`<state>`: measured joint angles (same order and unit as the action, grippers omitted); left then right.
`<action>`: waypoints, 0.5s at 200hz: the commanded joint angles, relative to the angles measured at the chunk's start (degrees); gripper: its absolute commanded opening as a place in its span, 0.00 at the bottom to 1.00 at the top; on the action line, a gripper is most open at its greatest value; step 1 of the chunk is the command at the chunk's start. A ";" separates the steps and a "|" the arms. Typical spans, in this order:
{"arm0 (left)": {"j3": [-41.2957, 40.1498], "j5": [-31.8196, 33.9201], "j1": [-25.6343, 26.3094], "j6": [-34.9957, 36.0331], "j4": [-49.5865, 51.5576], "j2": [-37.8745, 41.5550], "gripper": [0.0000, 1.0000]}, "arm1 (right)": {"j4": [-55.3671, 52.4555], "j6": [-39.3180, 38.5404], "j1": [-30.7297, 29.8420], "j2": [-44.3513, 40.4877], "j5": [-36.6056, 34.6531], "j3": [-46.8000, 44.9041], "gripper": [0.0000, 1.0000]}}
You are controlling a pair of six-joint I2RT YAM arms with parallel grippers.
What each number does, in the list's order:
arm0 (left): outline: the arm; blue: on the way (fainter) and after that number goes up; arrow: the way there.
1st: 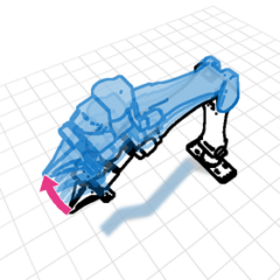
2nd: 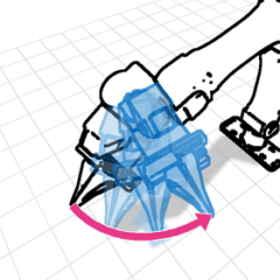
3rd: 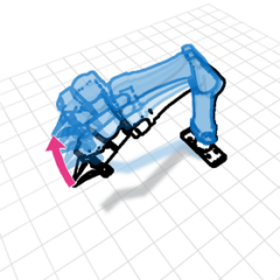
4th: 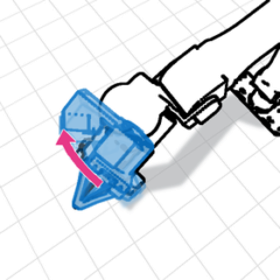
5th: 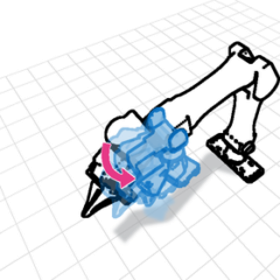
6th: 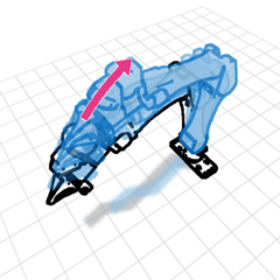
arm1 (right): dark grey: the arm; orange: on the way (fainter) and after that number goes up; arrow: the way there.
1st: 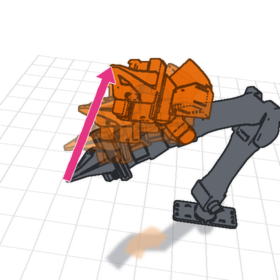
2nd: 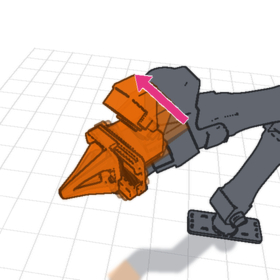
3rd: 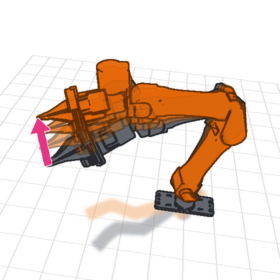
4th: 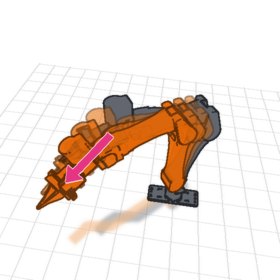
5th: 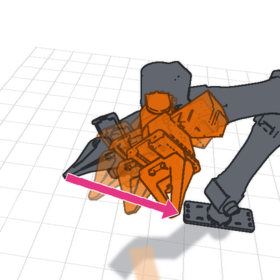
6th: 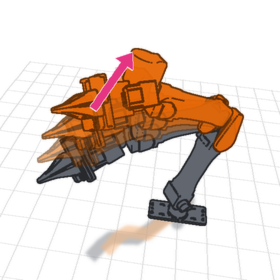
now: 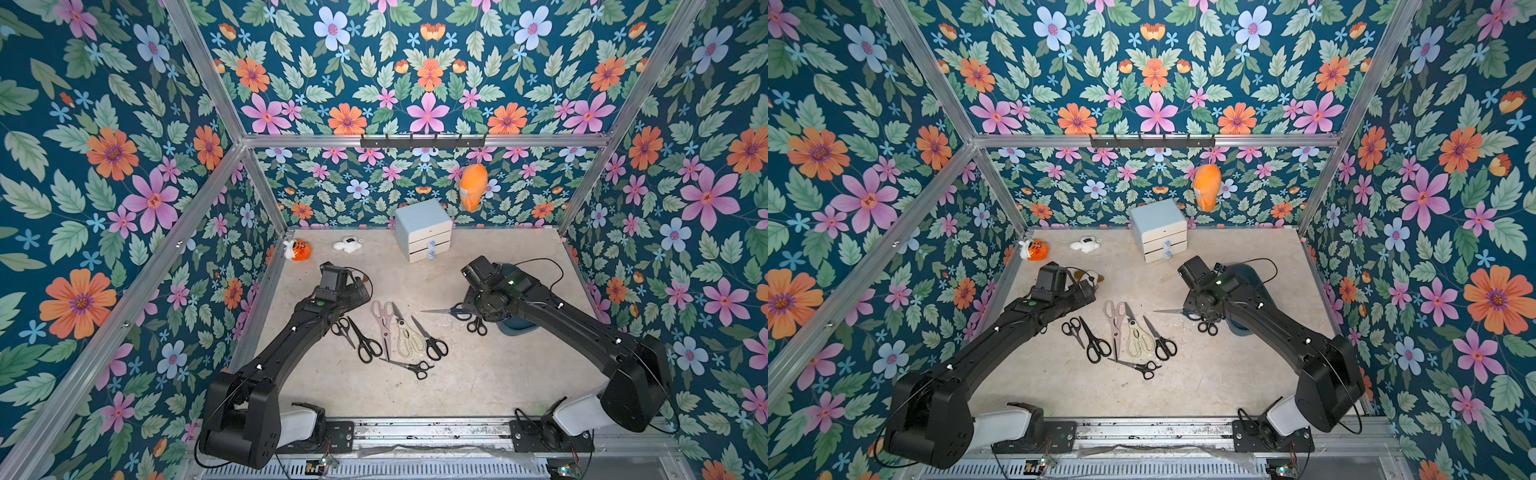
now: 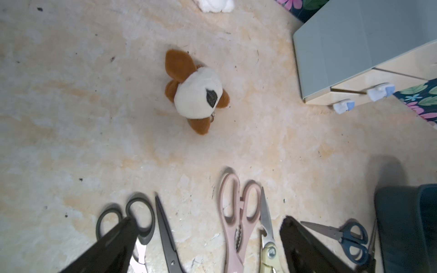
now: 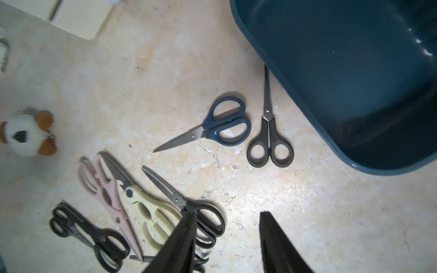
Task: Put the scissors into the storage box
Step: Pick up the scissors from the center of the board.
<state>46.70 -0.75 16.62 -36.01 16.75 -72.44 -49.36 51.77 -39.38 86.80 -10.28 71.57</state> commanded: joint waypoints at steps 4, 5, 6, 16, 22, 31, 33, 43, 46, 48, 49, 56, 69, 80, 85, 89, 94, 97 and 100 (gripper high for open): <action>-1.54 -3.66 0.24 -0.84 0.03 1.64 0.99 | -1.07 3.13 -0.71 2.09 -1.03 -0.90 0.35; -1.62 -3.74 0.25 -0.87 -0.01 1.71 0.99 | -0.99 3.06 -0.75 2.20 -1.09 -0.90 0.35; -1.66 -3.82 0.29 -0.89 -0.03 1.75 0.99 | -0.86 2.98 -0.77 2.30 -1.16 -0.95 0.35; -2.34 -4.75 0.40 -0.90 -0.26 2.05 0.99 | 0.50 1.97 -0.78 3.62 -1.02 -1.10 0.34; -2.76 -5.22 0.63 -0.83 -0.41 2.04 0.99 | 1.03 1.36 -0.72 4.65 -0.80 -0.92 0.34; -3.37 -5.73 0.99 -0.47 -0.65 1.98 0.99 | 1.45 0.53 -0.74 6.30 -0.61 -0.33 0.29; -3.50 -5.75 1.14 -0.40 -0.71 1.96 0.99 | 1.55 0.40 -0.75 6.76 -0.61 -0.19 0.29; -4.24 -5.46 1.44 -0.20 -0.67 1.87 0.99 | 1.76 -0.20 -0.74 9.32 -0.77 0.44 0.26; -4.50 -5.28 1.60 -0.25 -0.65 1.85 0.99 | 1.78 -0.38 -0.77 10.21 -0.97 0.56 0.25; -4.68 -5.17 1.69 -0.23 -0.60 1.86 0.99 | 1.74 -0.42 -0.76 10.64 -1.08 0.62 0.25; -4.73 -5.11 1.67 -0.26 -0.68 1.87 0.99 | 1.73 -0.48 -0.73 10.83 -1.15 0.61 0.25; -5.33 -4.75 1.89 -0.46 -0.69 1.88 0.99 | 1.65 -0.53 -0.71 12.02 -1.23 0.82 0.24; -6.53 -3.74 2.16 -1.22 -0.67 2.33 0.99 | 1.90 -0.72 -0.64 13.40 -1.48 0.87 0.24; -7.33 -3.00 2.39 -1.82 -0.81 2.82 0.99 | 3.49 -1.16 -0.63 14.02 -1.17 0.19 0.24; -7.61 -2.78 2.42 -1.94 -0.84 3.06 0.99 | 4.10 -1.38 -0.68 14.11 -1.07 -0.11 0.24; -7.74 -2.68 2.42 -1.94 -0.87 3.20 0.99 | 4.58 -1.52 -0.62 14.48 -0.98 -0.18 0.24; -7.82 -2.65 2.47 -1.93 -0.87 3.40 0.99 | 5.09 -1.58 -0.45 14.97 -0.72 -0.28 0.24; -7.82 -2.67 2.52 -1.91 -0.85 3.44 0.99 | 5.32 -1.57 -0.31 15.30 -0.42 -0.21 0.24; -7.91 -2.67 2.50 -1.95 -0.85 3.53 0.99 | 5.53 -1.66 -0.20 15.62 0.05 -0.22 0.24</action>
<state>39.22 -4.86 18.94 -37.28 16.32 -69.67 -46.15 51.29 -39.97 100.92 -10.48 71.64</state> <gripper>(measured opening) 0.993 0.241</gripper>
